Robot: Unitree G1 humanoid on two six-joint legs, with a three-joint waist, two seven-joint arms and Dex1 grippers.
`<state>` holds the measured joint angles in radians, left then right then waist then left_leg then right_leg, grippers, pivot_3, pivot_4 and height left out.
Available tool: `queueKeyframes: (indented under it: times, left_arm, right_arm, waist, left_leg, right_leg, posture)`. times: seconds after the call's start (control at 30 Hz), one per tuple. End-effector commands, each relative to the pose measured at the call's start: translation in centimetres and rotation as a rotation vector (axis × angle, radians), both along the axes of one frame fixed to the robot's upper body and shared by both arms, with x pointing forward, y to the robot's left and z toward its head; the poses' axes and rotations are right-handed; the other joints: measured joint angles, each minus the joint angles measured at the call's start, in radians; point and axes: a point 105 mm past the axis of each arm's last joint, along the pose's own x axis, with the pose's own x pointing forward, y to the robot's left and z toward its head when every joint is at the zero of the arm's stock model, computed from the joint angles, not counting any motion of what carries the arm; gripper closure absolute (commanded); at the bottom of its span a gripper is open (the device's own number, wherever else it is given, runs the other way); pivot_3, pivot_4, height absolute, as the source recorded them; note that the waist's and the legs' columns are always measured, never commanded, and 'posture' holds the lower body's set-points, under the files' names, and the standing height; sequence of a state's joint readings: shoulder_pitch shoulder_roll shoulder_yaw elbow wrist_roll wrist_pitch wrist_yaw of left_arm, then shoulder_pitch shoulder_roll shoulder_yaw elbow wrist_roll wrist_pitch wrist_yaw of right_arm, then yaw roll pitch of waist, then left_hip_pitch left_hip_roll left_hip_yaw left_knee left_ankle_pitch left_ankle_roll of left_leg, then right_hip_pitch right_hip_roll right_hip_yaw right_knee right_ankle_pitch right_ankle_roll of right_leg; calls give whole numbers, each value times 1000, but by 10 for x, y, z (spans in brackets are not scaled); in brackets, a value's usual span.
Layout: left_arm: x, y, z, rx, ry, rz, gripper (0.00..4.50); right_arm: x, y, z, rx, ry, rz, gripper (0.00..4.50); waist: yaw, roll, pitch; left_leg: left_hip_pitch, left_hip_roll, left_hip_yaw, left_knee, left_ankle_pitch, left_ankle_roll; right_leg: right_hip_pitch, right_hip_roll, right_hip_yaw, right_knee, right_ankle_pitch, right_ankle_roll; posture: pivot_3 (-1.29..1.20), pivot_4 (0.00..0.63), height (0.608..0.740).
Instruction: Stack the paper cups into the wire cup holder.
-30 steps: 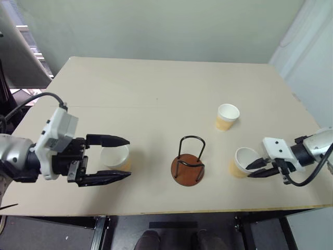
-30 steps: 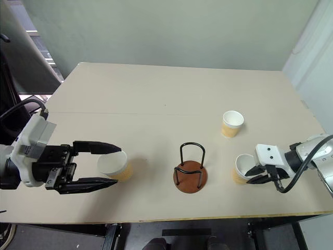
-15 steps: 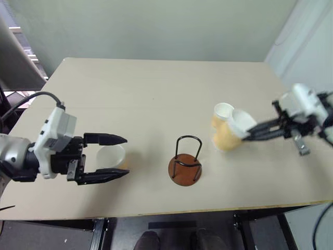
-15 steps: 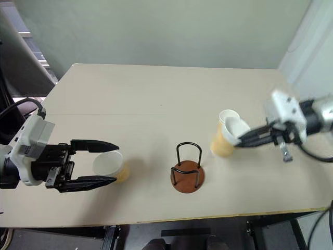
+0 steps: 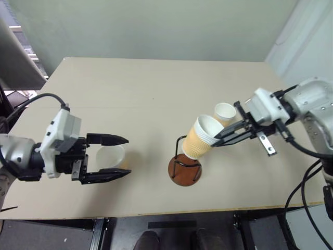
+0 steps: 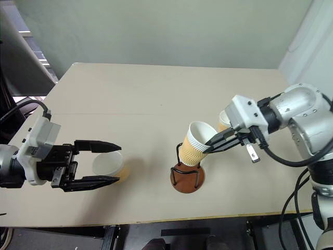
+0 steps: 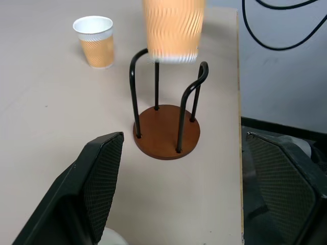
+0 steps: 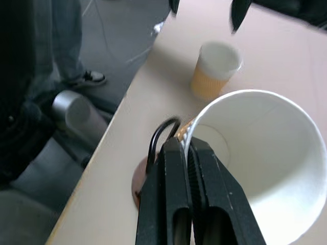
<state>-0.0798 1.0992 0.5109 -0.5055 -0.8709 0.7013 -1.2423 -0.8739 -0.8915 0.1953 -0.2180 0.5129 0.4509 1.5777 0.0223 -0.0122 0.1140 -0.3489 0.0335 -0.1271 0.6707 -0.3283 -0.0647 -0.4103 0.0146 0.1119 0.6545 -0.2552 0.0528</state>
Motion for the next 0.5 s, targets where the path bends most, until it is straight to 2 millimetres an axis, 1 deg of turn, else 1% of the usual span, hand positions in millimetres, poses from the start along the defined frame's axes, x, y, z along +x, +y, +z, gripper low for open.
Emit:
queueKeyframes:
  times: [0.03,0.27,0.37,0.43,0.5]
  left_arm:
    - [-4,-4,5,1,-31,-18,378]
    - [-5,-5,5,6,-29,-13,378]
    - [-5,-5,6,9,-30,-11,378]
    - [-5,-5,7,11,-32,-9,378]
    - [-5,-6,7,12,-32,-8,378]
  right_arm:
    - [1,0,1,-11,-39,1,4480]
    - [2,8,-4,-5,-33,9,4480]
    - [3,11,-8,-19,-41,12,3917]
    - [3,12,-8,-20,-44,12,3306]
    - [4,13,-6,-12,-50,10,2580]
  waist:
    - [-1,0,0]
    - [-1,0,0]
    - [-1,0,0]
    - [-1,0,0]
    - [-1,0,0]
  left_leg:
    - [0,0,0,0,0,0]
    - [0,0,0,0,0,0]
    - [0,0,0,0,0,-1]
    - [0,0,0,0,0,-1]
    - [0,0,0,0,0,-1]
  right_leg:
    - [0,0,0,0,0,0]
    - [0,0,0,0,0,0]
    - [0,0,0,0,0,0]
    - [0,0,0,0,0,0]
    - [0,0,0,0,0,0]
  posture:
    - [0,150,740]
    - [0,150,740]
    - [0,150,740]
    - [0,150,740]
    - [0,150,740]
